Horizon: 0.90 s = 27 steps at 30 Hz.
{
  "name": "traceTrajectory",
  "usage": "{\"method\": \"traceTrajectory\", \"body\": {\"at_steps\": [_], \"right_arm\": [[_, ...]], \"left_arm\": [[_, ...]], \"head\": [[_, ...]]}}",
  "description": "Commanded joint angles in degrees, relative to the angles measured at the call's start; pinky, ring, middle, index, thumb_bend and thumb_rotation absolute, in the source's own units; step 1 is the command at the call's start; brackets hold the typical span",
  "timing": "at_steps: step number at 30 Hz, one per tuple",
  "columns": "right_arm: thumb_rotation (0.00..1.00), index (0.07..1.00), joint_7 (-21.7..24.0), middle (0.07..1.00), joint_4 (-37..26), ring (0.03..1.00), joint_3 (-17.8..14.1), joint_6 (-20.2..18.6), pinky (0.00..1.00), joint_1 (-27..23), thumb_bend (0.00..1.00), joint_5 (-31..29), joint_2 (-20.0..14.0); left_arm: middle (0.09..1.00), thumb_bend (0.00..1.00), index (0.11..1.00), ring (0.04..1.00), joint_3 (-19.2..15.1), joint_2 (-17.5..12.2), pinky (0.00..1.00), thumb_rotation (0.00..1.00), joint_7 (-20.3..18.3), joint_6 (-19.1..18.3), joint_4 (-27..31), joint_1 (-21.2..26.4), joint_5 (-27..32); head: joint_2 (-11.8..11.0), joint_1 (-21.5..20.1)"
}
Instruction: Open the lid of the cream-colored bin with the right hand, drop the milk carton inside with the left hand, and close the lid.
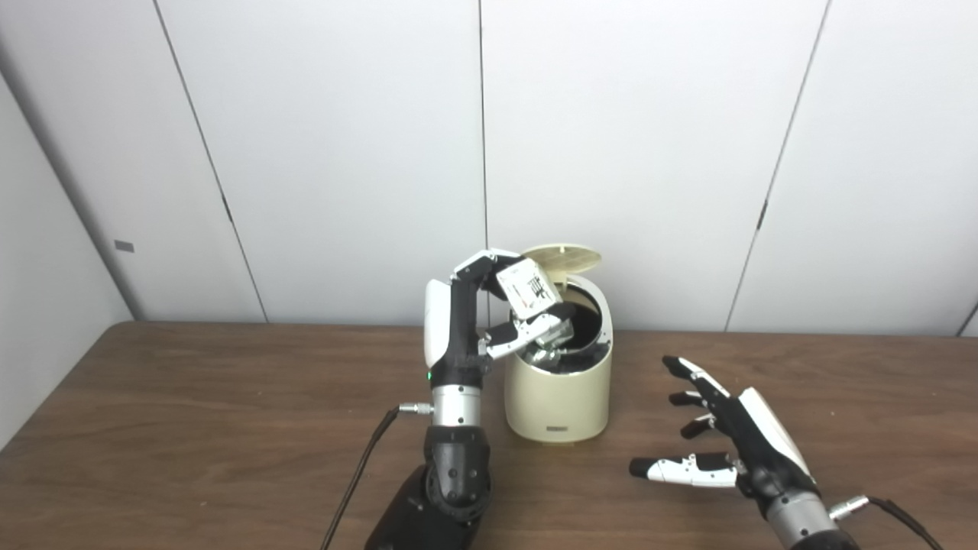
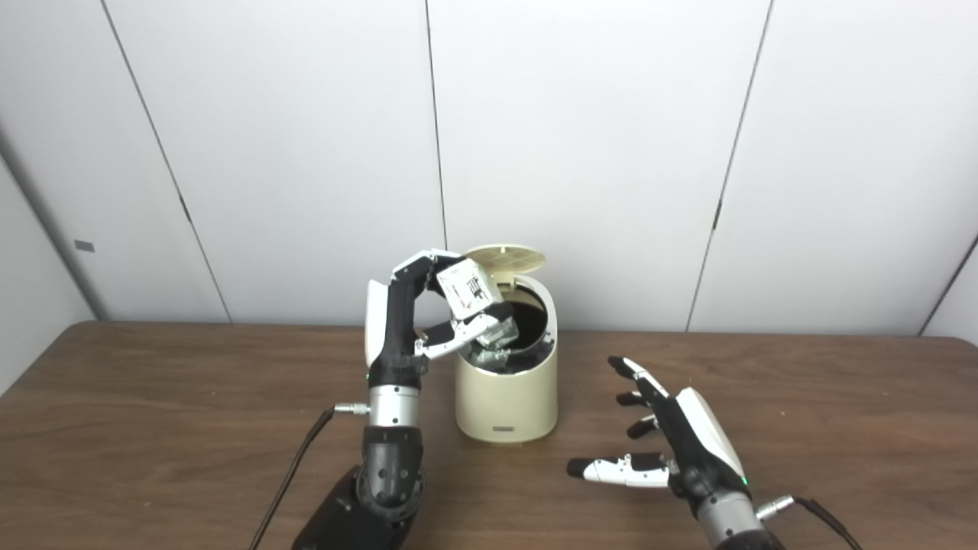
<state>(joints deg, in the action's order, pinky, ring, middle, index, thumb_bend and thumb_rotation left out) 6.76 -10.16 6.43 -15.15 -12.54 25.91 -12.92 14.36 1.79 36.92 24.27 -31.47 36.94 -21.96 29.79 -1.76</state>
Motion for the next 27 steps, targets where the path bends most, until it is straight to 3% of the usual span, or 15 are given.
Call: {"method": "traceTrajectory", "body": {"at_steps": [1, 6, 8, 9, 12, 16, 27], "right_arm": [[0.30, 0.908, -0.5, 0.911, -2.7, 0.799, -0.6, 0.4, 0.57, -1.0, 0.80, -0.4, 0.0], [0.28, 0.906, -0.7, 0.914, -2.4, 0.792, -1.1, 0.7, 0.54, -1.1, 0.81, -1.4, 0.0], [0.28, 0.908, -0.5, 0.917, -2.4, 0.791, -1.3, 0.4, 0.53, -1.1, 0.80, -1.7, -0.1], [0.28, 0.908, -0.4, 0.919, -2.4, 0.791, -1.4, 0.4, 0.53, -1.2, 0.81, -1.9, -0.1], [0.28, 0.909, -0.5, 0.919, -2.3, 0.788, -1.4, 0.5, 0.52, -1.3, 0.80, -1.9, -0.2], [0.27, 0.909, -0.4, 0.918, -2.3, 0.784, -1.3, 0.4, 0.53, -1.4, 0.80, -1.9, -0.3], [0.27, 0.909, -0.4, 0.919, -1.6, 0.786, -1.3, 0.9, 0.55, -2.0, 0.80, -2.1, -0.6]], "left_arm": [[0.486, 0.50, 0.510, 0.449, 0.8, -0.4, 0.44, 0.00, 1.8, 2.6, 0.3, 3.7, -0.9], [0.501, 0.50, 0.508, 0.448, 2.3, -1.7, 0.46, 0.00, -5.1, 2.6, 0.4, 3.4, 2.3], [0.507, 0.52, 0.489, 0.556, 1.9, -1.9, 0.49, 0.00, -8.3, 2.0, 0.8, 3.2, 2.4], [0.631, 0.69, 0.615, 0.633, 1.8, -2.0, 0.55, 0.00, -10.2, 0.9, 1.4, 3.0, 2.4], [0.797, 0.83, 0.770, 0.791, 1.4, -2.3, 0.72, 0.00, -13.4, -1.3, 3.2, 2.6, 1.4], [0.876, 0.86, 0.847, 0.880, 0.4, -2.2, 0.83, 0.03, -15.7, -2.8, 4.6, 2.1, 0.7], [0.892, 0.85, 0.857, 0.895, -2.3, -1.5, 0.87, 0.05, -17.0, -1.9, 4.0, 2.1, -0.4]], "head": [[0.1, 0.0], [0.3, 0.1], [0.4, 0.2], [0.4, 0.2], [0.4, 0.3], [0.4, 0.5], [0.5, 0.9]]}}
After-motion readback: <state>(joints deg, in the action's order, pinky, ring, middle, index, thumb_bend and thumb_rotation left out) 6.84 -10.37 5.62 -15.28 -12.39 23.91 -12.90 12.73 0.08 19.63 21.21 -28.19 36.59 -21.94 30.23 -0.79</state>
